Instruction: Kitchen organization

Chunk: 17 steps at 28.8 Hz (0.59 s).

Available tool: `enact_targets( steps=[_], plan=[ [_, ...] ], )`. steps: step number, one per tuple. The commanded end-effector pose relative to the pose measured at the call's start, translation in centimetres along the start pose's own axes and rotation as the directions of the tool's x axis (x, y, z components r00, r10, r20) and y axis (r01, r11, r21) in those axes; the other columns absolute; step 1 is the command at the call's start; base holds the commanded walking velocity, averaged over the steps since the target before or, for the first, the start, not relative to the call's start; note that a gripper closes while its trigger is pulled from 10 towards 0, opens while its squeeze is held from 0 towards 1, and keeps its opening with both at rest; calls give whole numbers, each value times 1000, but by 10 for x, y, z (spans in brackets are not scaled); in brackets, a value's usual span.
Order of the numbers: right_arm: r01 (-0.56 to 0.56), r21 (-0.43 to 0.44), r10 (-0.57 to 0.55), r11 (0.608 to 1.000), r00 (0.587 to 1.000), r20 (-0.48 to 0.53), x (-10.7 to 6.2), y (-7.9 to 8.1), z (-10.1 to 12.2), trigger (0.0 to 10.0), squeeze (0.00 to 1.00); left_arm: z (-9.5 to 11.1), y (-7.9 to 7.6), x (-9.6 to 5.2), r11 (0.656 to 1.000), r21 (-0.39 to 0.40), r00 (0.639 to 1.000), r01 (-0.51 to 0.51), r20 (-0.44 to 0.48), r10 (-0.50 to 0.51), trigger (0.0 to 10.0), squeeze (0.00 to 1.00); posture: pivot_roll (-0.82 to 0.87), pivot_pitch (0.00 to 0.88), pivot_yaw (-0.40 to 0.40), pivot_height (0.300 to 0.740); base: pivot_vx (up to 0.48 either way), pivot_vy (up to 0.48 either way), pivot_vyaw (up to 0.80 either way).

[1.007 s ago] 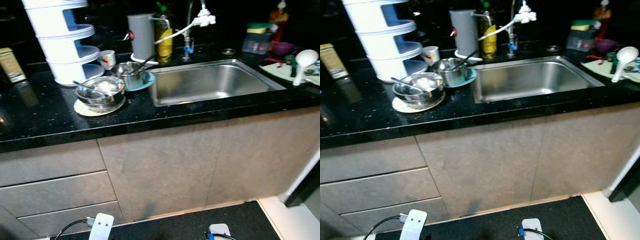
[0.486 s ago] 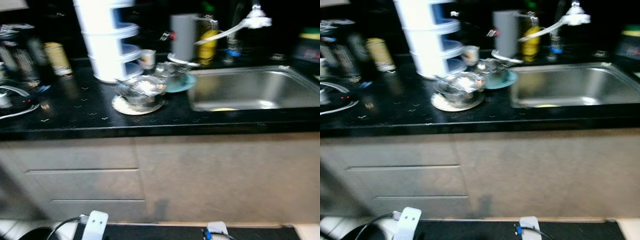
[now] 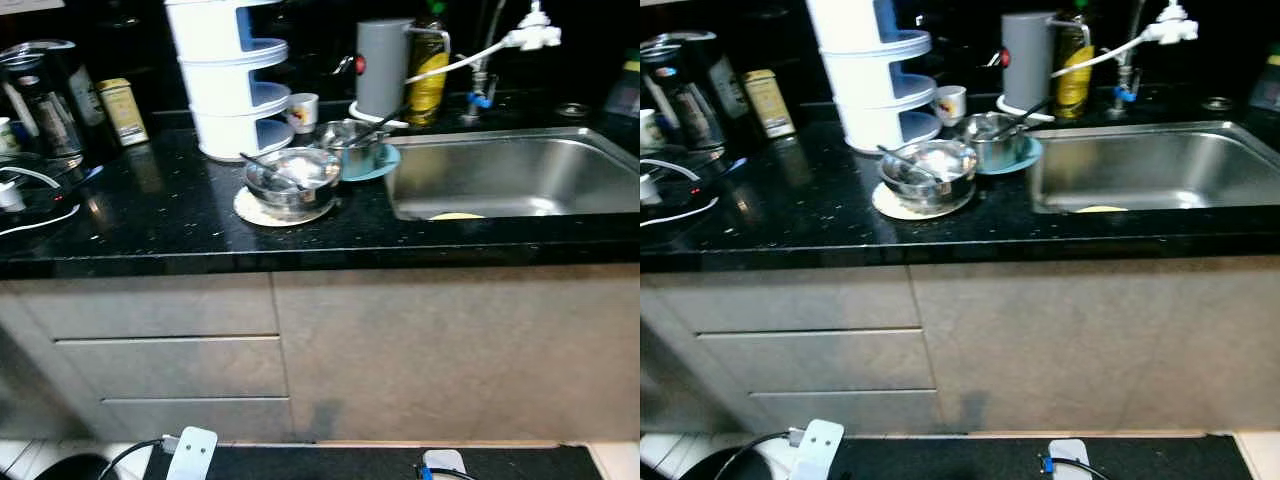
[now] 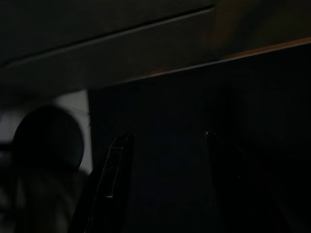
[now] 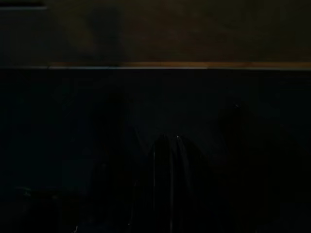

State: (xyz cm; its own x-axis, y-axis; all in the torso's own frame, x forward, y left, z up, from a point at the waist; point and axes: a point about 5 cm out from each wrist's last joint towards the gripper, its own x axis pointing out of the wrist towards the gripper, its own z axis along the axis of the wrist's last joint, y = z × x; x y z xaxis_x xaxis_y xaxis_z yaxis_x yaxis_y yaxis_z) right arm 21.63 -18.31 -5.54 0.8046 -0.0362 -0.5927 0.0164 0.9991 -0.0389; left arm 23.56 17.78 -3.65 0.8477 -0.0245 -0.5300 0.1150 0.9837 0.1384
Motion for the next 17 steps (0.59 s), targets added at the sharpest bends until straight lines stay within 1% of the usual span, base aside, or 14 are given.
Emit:
enact_targets(
  steps=[1, 4, 8, 10, 12, 15, 17],
  plan=[
    [-2, 30, 3, 1000, 1000, -25, -4, 1, -9, 10000, 0, -3, 0, -1, 1000, 4, 1000, 7, -18, -6, 10000, 0, -7, 171, 50, 740, 0, 0, -800],
    [-10, 12, 10, 1000, 1000, 1, -3, 3, -6, 10000, 0, -3, -1, 0, 1000, 26, 1000, 15, -20, -15, 10000, 0, -8, 170, 50, 740, 0, 0, 0],
    [20, 23, -20, 1000, 1000, 22, -3, 0, -4, 10000, 0, -3, -3, 0, 1000, -19, 1000, 22, -16, -22, 10000, 0, -11, 167, 51, 740, 0, 0, 0],
    [26, 15, -27, 1000, 999, 33, -3, -1, -2, 10000, 0, -3, -3, 0, 999, -31, 1000, 15, -15, -15, 10000, 0, -14, 166, 53, 740, 0, 0, 0],
    [28, 6, -28, 1000, 998, 58, -4, -3, -1, 10000, 0, -3, -2, -1, 998, -60, 1000, 1, -21, -3, 10000, 0, -11, 167, 55, 740, 0, 0, 0],
    [32, 10, -33, 999, 997, 73, -5, -4, 0, 10000, 0, -5, -1, -2, 999, -49, 1000, -6, -27, 5, 10000, 0, -12, 169, 55, 740, 0, 0, 0],
    [42, 13, -43, 999, 995, 86, -5, -5, 1, 10000, 0, -10, 2, -4, 999, -48, 999, -19, -48, 17, 10000, 0, -12, 169, 54, 740, 0, 0, 0]
  ],
)
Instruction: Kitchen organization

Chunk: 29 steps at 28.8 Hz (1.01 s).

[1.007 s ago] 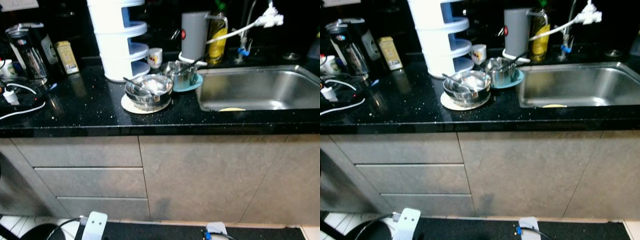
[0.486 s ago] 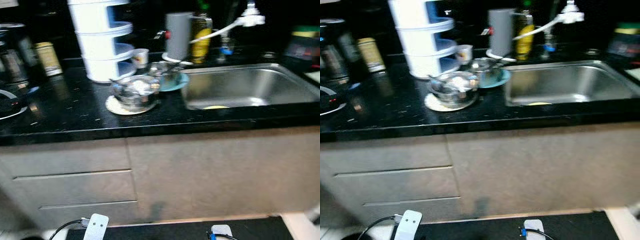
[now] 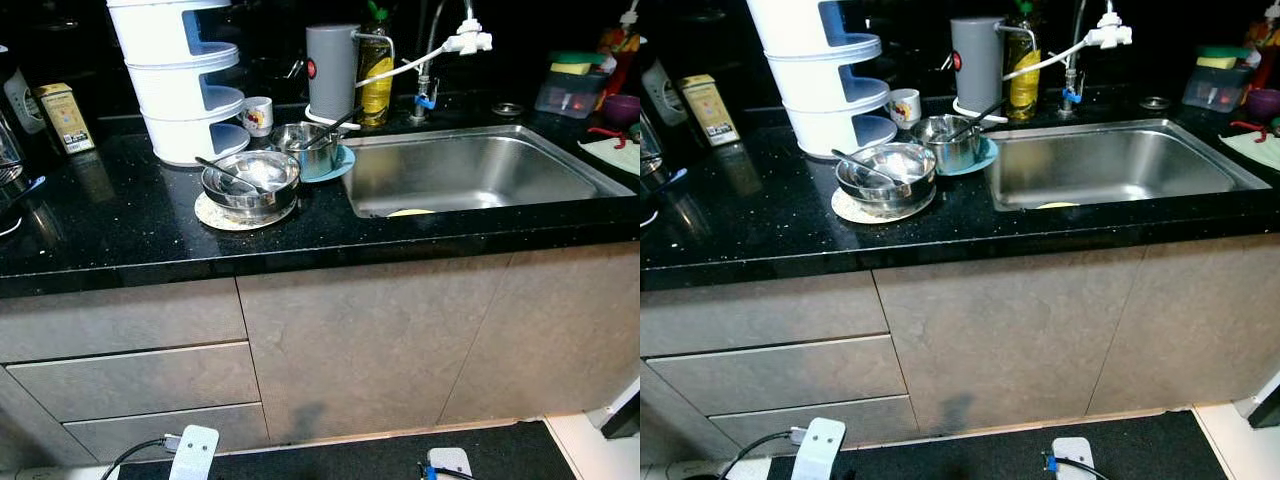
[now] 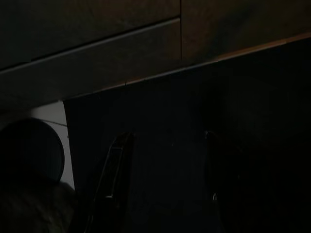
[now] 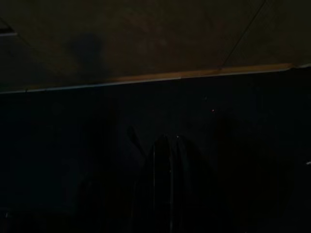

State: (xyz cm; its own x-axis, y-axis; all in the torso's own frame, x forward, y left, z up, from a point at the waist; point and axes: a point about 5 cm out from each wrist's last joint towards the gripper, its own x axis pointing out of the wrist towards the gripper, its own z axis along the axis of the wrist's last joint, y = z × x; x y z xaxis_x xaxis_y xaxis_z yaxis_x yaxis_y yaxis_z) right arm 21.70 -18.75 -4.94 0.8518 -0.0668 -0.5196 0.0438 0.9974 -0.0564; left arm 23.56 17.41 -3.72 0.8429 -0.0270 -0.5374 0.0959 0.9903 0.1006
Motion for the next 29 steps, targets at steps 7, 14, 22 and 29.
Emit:
enact_targets(
  steps=[7, 14, 22, 29],
  plan=[
    [22, -50, -22, 998, 1000, 10, -2, -1, -2, 10000, 0, -17, 11, -7, 999, 1, 998, -32, -56, 32, 10000, 0, -8, 172, 49, 740, 0, 0, 0],
    [-13, -81, 15, 997, 1000, 17, -1, -1, 0, 10000, 0, -11, 8, -7, 1000, -23, 1000, -16, -10, 16, 10000, 0, -13, 168, 54, 740, 0, 0, 0],
    [5, -91, -4, 996, 1000, 19, -1, -2, 0, 10000, 0, -12, 8, -8, 1000, -19, 1000, -18, -10, 17, 10000, 0, -15, 162, 52, 740, 0, 0, 0],
    [-42, -140, 47, 989, 998, 29, 1, 4, 4, 10000, 0, -12, 7, -8, 1000, -6, 1000, -16, 0, 16, 10000, 0, -19, 158, 44, 740, 0, 0, 0]
  ],
)
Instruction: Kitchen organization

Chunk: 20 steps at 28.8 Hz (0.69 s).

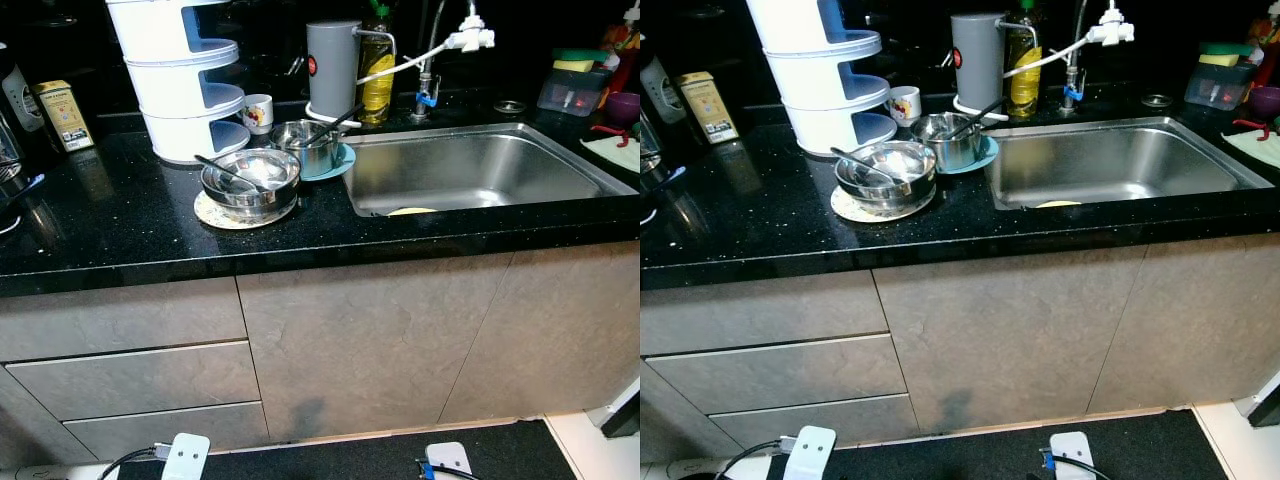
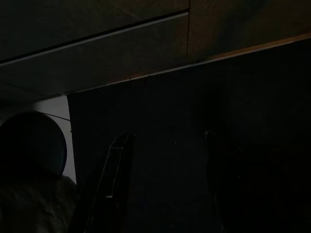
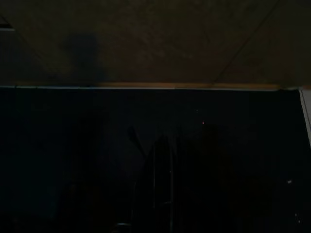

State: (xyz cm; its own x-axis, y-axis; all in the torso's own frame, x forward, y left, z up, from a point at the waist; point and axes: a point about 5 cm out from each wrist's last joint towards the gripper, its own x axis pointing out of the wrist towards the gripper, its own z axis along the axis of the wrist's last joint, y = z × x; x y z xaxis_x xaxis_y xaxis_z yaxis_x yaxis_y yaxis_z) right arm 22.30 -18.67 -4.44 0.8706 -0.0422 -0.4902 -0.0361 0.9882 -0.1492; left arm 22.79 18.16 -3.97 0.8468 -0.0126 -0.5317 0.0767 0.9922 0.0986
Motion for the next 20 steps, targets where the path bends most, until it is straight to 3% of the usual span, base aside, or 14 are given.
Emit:
enact_targets(
  steps=[1, 15, 20],
  plan=[
    [-29, -28, 29, 999, 1000, 0, -2, 4, -2, 10000, 0, -5, 0, -3, 1000, 4, 1000, 1, -3, -1, 10000, 0, -19, 158, 44, 740, 0, -247, 0],
    [-84, -110, 86, 990, 996, 8, 3, 0, 5, 10000, 0, -4, -11, -2, 999, -39, 1000, -19, 9, 19, 10000, 0, -41, 160, -55, 740, 0, -401, 0],
    [-91, -129, 93, 988, 996, 7, 5, -4, 8, 10000, 0, -7, -15, -5, 999, -46, 1000, -19, 10, 20, 10000, 0, -39, 174, -68, 740, 0, 0, 0]
  ],
)
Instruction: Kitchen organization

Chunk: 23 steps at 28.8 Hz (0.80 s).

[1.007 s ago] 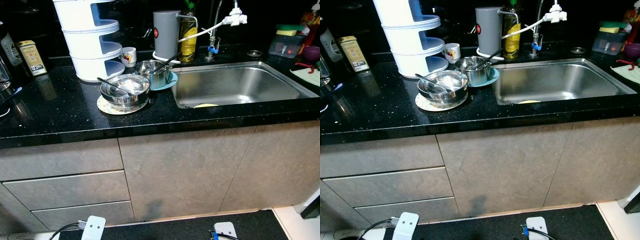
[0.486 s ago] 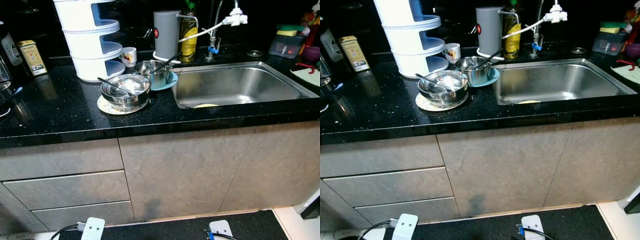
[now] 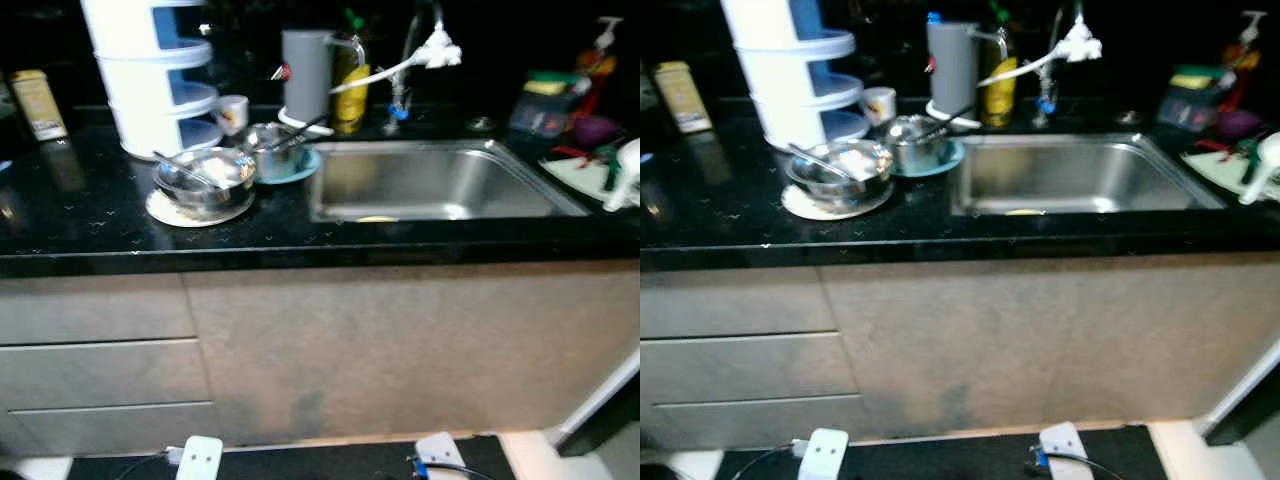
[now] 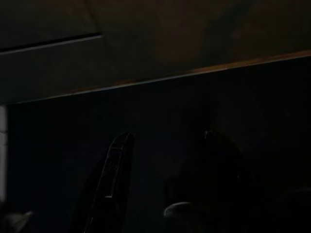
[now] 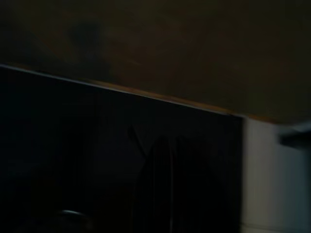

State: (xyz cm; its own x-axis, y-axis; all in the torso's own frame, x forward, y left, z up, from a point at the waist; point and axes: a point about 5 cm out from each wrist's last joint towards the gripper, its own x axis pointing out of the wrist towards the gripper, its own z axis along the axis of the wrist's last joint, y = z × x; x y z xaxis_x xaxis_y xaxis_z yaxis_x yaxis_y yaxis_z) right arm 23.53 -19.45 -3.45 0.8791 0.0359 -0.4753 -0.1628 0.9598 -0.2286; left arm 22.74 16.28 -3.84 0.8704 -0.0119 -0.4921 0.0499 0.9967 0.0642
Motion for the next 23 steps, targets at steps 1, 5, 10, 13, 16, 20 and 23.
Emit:
enact_targets(
  steps=[1, 5, 10, 13, 16, 20, 23],
  plan=[
    [-20, 7, 20, 1000, 1000, -20, -1, 7, -4, 10000, 0, -11, 4, -5, 1000, 0, 999, -15, -36, 15, 10000, 0, -39, 173, -67, 740, 0, 0, 0],
    [-21, 11, 21, 1000, 1000, -19, -2, 8, -4, 10000, 0, -11, 6, -6, 1000, 0, 999, -18, -32, 18, 10000, 0, -40, 174, -61, 740, 0, 0, 0],
    [-25, 16, 25, 1000, 1000, -18, -3, 11, -6, 10000, 0, -11, 7, -6, 1000, 0, 999, -19, -28, 19, 10000, 0, -38, 174, -62, 740, 0, 0, 0],
    [-30, 17, 30, 999, 999, -18, -3, 13, -7, 10000, 0, -9, 9, -6, 1000, -2, 1000, -24, -17, 24, 10000, 0, -33, 180, -58, 740, 0, 0, 0],
    [-31, 19, 31, 999, 999, -17, -3, 13, -6, 10000, 0, -9, 10, -7, 1000, 1, 1000, -22, -15, 22, 10000, 0, -33, 180, -57, 740, 0, 0, 0],
    [-29, 20, 29, 999, 999, -15, -3, 13, -5, 10000, 0, -8, 10, -7, 1000, 16, 1000, -14, 1, 14, 10000, 0, -34, 180, -57, 740, 0, -105, 0],
    [-28, 18, 29, 999, 999, -15, -2, 13, -5, 10000, 0, -7, 10, -7, 1000, 23, 1000, -19, 5, 19, 10000, 0, -35, 181, -58, 740, 0, -480, 0]
  ],
)
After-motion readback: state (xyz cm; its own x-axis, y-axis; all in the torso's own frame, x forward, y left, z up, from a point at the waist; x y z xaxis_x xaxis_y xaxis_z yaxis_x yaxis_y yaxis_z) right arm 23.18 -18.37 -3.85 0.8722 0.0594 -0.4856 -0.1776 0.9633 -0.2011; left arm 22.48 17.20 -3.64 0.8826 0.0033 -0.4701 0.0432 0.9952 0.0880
